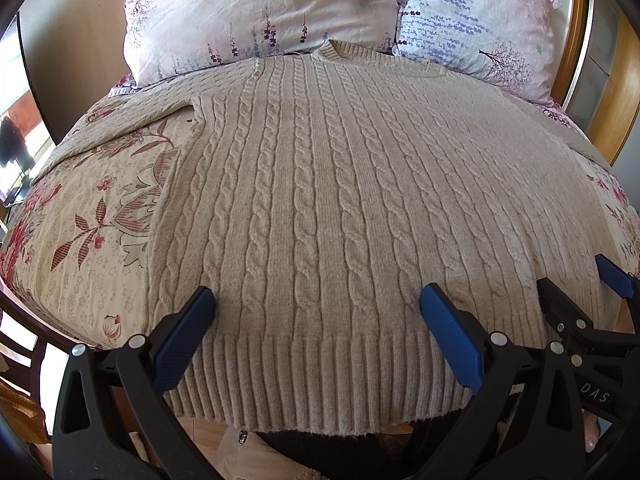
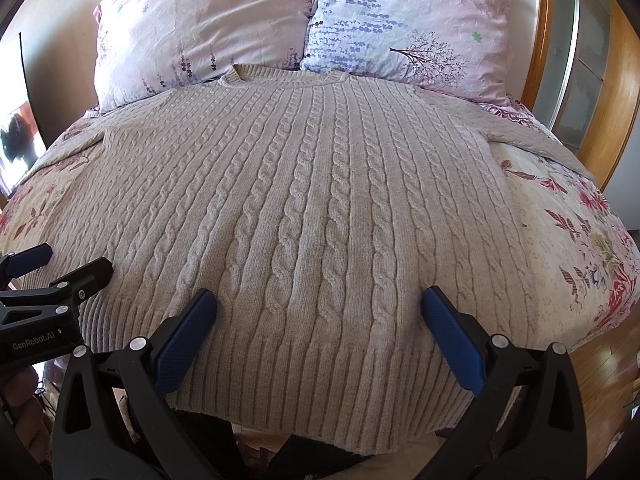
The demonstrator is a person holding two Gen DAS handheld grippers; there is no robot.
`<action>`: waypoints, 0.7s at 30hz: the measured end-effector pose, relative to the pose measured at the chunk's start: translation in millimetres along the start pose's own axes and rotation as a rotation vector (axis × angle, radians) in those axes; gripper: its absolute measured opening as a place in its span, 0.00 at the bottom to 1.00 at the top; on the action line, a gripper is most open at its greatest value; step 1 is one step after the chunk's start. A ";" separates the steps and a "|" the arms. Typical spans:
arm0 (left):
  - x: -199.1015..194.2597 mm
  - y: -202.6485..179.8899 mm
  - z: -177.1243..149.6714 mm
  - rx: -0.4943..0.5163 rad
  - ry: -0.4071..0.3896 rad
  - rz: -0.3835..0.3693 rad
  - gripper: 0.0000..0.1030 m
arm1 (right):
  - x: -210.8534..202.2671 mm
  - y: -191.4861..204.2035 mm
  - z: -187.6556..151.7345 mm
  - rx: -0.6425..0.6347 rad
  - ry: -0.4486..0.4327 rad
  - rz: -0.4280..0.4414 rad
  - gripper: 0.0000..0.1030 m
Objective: Fold small clothes
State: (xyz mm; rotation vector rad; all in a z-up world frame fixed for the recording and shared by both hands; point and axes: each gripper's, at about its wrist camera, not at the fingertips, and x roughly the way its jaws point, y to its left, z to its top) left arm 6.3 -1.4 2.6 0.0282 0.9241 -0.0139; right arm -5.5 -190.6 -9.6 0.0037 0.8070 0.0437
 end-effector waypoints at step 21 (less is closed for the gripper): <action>3.2 -1.4 52.5 0.074 -0.074 0.022 0.98 | -11.8 -77.3 46.7 0.039 -0.135 0.134 0.99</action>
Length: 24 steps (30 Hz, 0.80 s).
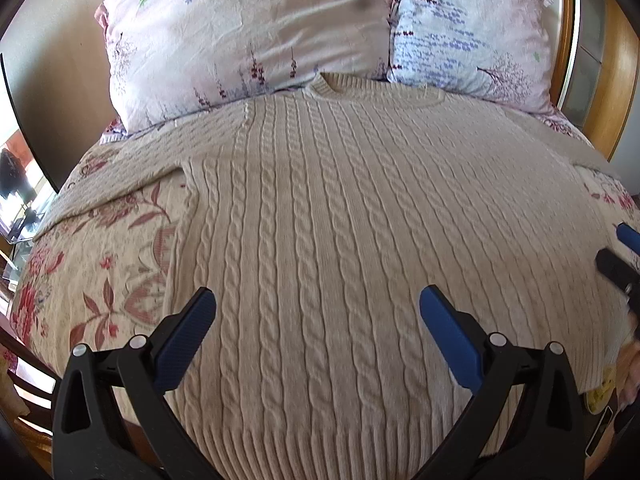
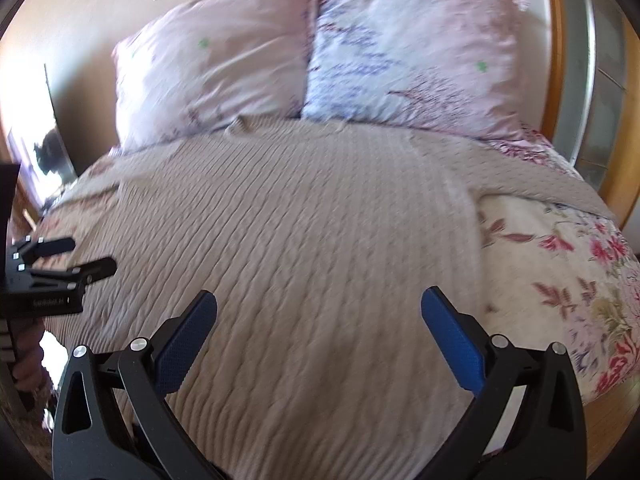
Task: Fold small clothes
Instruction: 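Move the right gripper to a sweater sleeve and close on its cuff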
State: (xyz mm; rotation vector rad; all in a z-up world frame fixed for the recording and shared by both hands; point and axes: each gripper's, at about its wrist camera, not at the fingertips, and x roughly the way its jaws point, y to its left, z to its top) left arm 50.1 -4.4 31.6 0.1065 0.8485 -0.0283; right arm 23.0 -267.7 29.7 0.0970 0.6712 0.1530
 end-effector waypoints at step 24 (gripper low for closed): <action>60.7 32.1 74.2 -0.222 -0.126 -0.290 0.98 | 68.6 -330.2 50.3 1.123 -0.038 -0.187 0.41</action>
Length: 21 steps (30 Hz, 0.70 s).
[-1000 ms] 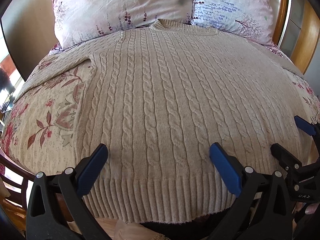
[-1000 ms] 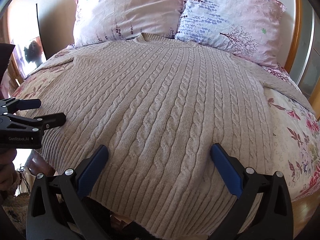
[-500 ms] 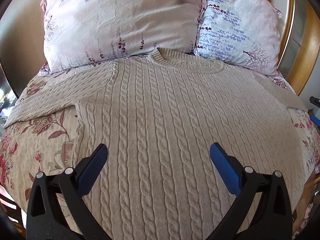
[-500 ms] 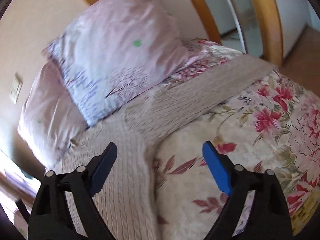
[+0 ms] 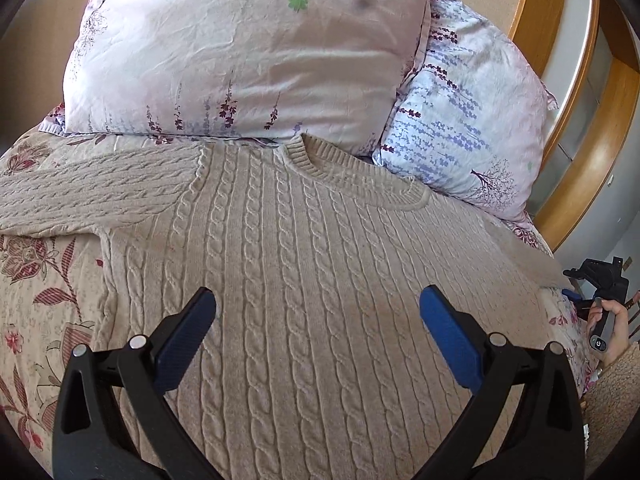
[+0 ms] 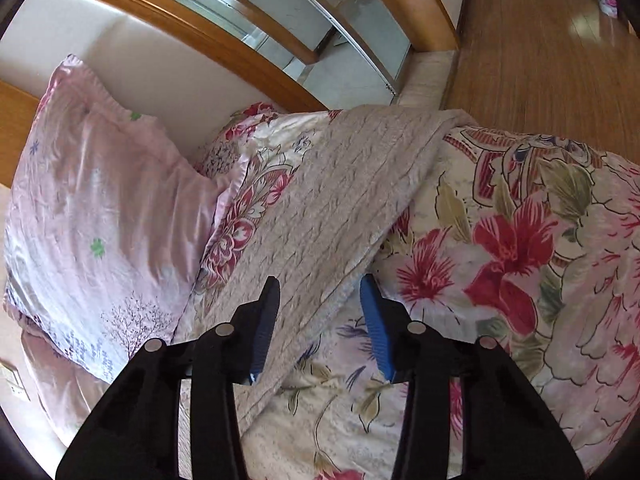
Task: Fold small clothes
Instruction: 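Move the right gripper to a sweater sleeve and close on its cuff, then lift the sleeve with the right gripper and fold it across the sweater body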
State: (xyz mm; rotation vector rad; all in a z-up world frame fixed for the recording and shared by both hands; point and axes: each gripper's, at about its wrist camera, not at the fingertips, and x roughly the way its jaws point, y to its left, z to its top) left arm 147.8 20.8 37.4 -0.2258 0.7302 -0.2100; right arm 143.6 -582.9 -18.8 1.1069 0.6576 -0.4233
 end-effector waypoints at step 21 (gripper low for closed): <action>-1.0 17.4 2.0 -0.061 -0.069 -0.033 0.98 | -17.6 41.5 -6.7 -0.170 -0.136 0.086 0.08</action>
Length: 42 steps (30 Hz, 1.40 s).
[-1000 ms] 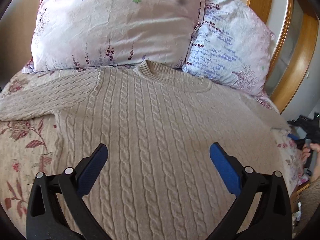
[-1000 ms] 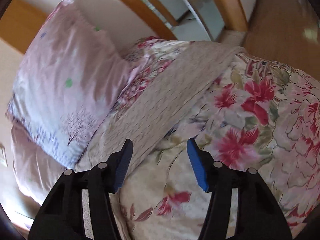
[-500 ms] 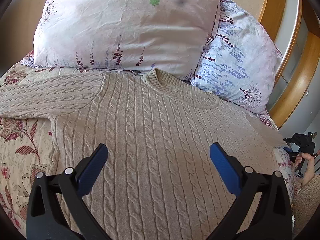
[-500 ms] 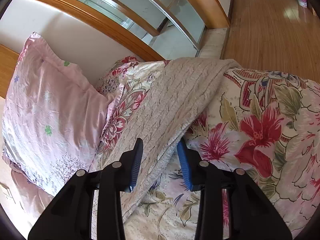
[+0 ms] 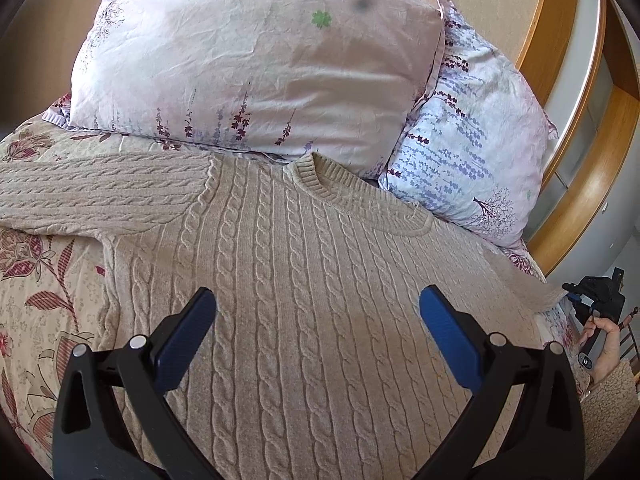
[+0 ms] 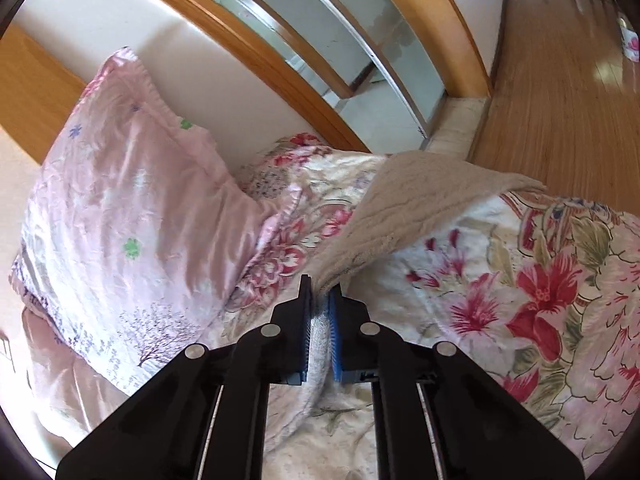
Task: Fold small clothes
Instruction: 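Lift the sleeve with the right gripper and fold it across the sweater body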
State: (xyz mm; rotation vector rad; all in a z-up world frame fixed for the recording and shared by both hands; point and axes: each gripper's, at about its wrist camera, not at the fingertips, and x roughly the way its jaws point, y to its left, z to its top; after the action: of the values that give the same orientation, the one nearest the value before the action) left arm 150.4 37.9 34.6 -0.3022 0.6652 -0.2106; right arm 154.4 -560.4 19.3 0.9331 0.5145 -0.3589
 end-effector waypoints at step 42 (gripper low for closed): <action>-8.2 29.6 19.8 0.030 0.069 -0.070 0.98 | 34.1 125.7 -136.3 -0.218 0.220 0.091 0.20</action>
State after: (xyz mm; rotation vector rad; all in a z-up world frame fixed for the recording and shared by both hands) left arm 159.4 72.1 44.0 -0.2906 0.7200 -0.2992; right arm 210.1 -380.2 17.0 0.7845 0.6958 -0.1143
